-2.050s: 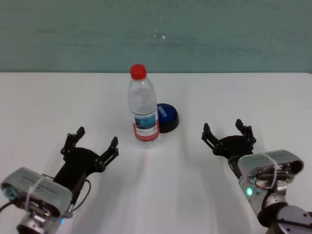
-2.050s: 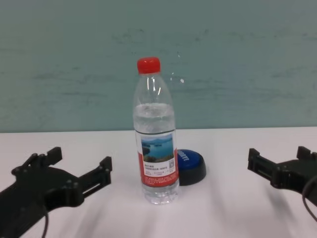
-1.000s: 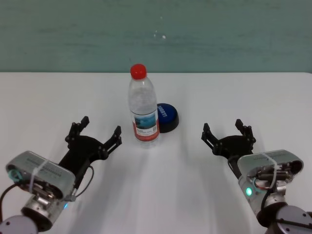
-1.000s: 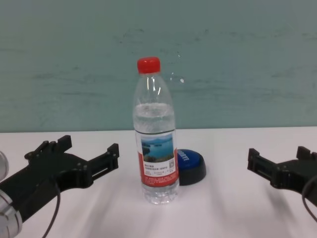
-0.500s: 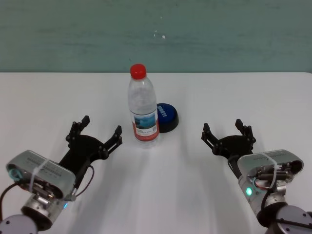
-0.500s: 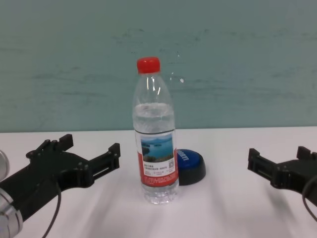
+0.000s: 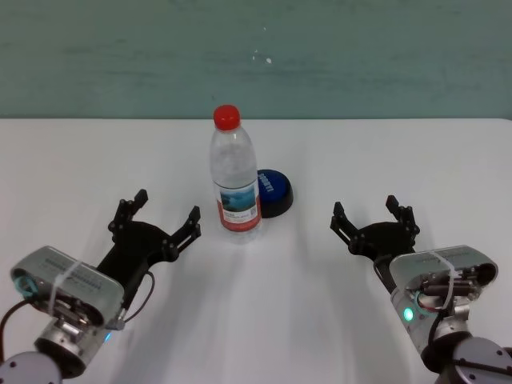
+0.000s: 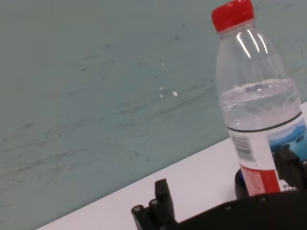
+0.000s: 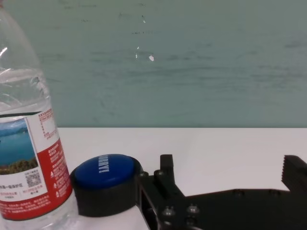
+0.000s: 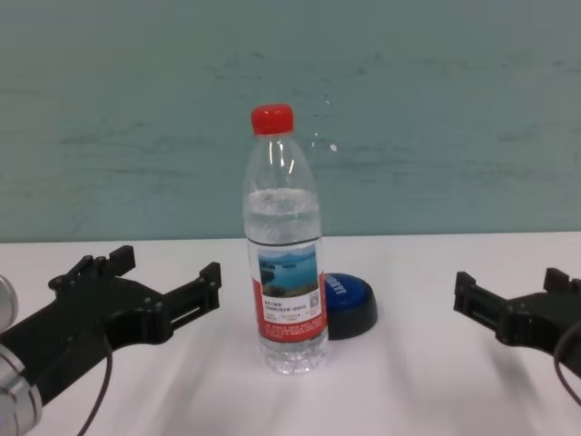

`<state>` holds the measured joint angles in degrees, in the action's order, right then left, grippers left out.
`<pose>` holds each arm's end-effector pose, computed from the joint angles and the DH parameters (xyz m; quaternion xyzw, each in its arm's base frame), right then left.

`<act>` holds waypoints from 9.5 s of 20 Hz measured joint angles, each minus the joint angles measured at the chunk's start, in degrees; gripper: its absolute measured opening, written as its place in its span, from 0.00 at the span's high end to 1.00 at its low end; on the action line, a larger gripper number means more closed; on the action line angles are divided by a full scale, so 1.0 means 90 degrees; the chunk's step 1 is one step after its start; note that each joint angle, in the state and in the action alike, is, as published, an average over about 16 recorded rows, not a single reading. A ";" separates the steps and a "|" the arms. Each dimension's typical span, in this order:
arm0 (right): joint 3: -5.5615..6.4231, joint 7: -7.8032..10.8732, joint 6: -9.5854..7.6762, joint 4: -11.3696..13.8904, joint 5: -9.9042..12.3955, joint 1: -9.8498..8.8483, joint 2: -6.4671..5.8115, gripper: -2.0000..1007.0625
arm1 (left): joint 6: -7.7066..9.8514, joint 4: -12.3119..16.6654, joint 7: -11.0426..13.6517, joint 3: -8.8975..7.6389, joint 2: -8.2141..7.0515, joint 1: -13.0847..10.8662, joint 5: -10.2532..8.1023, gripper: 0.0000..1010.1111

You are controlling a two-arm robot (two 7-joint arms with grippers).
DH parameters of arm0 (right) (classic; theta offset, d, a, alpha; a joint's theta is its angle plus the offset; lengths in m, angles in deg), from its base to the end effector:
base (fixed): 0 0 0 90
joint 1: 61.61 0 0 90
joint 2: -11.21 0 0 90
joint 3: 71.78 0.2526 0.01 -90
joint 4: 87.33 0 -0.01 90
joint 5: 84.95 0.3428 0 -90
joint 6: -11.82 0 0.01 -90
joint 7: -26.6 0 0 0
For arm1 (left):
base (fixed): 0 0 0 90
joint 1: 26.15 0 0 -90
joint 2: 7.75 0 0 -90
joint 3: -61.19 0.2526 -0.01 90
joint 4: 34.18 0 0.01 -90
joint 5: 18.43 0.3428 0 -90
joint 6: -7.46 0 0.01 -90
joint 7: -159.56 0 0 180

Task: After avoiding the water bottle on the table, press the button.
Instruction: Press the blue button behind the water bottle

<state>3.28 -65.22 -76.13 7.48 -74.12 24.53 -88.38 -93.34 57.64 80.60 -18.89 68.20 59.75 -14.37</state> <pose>0.3328 0.0533 -0.2679 0.0177 0.0150 -0.6182 0.7857 0.3379 -0.0002 -0.2821 0.0684 -0.1415 0.5417 0.8258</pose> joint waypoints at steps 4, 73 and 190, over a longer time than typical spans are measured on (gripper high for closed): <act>0.0008 0.0270 -0.0123 0.0149 0.0042 -0.0037 -0.0088 0.00 | -0.0003 -0.0002 0.0003 0.0000 -0.0002 0.0002 0.0002 0.01; -0.0177 0.2087 -0.0493 0.0361 0.0682 0.0133 -0.1036 0.00 | -0.0004 -0.0003 0.0004 0.0000 -0.0003 0.0004 0.0001 0.01; -0.0730 0.3243 0.0033 -0.4835 0.0833 0.4005 0.0043 0.00 | -0.0004 -0.0003 0.0004 0.0000 -0.0003 0.0004 0.0001 0.01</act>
<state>-3.29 -36.04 -75.84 -36.04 -66.62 60.57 -88.00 -93.38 57.61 80.64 -18.89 68.17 59.78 -14.36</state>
